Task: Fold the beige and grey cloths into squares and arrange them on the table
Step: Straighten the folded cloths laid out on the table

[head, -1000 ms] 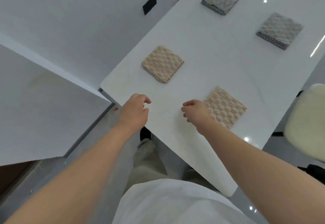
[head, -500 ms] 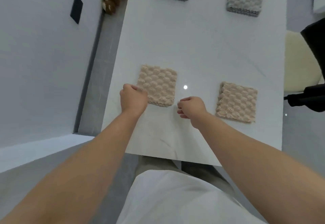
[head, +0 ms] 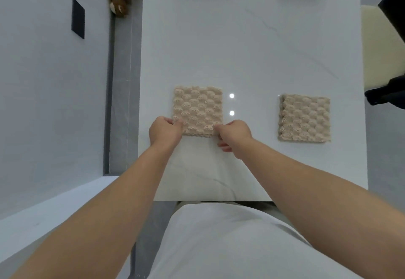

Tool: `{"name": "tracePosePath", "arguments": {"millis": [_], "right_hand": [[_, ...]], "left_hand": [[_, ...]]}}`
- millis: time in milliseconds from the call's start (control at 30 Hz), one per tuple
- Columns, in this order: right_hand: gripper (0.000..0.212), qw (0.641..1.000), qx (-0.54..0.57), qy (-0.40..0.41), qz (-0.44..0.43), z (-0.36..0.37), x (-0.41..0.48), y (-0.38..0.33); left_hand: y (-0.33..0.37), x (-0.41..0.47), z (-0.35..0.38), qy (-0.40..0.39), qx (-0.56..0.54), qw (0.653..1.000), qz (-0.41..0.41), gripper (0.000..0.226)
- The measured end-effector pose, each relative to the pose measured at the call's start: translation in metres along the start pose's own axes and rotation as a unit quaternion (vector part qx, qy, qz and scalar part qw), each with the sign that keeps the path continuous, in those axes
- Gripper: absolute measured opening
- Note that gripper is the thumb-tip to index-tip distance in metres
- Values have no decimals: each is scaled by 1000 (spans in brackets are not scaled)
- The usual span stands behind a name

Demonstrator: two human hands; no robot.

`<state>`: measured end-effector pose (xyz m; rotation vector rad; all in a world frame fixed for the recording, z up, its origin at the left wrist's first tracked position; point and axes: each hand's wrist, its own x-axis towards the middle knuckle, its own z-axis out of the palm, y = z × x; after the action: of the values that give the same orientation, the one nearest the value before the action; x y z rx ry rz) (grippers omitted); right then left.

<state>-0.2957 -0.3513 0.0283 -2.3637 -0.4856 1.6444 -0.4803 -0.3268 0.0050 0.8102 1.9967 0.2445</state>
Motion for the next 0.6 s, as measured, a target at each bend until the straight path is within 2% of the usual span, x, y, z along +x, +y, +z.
{"name": "tracePosePath", "arguments": {"millis": [33, 133, 300, 500, 600], "right_hand": [[19, 1000, 4, -3, 3, 1, -1, 0], [14, 999, 35, -13, 3, 6, -1, -2], [16, 996, 83, -23, 32, 11, -2, -5], [12, 994, 97, -33, 36, 5, -5, -6], [11, 989, 122, -58, 53, 1, -5, -7]], "left_hand": [[1, 0, -1, -6, -3, 1000, 1, 33], [9, -6, -2, -31, -36, 999, -1, 34], [13, -7, 1, -69, -135, 986, -68, 26], [14, -7, -2, -85, -141, 983, -77, 22], [21, -14, -3, -136, -285, 939, -135, 24]]}}
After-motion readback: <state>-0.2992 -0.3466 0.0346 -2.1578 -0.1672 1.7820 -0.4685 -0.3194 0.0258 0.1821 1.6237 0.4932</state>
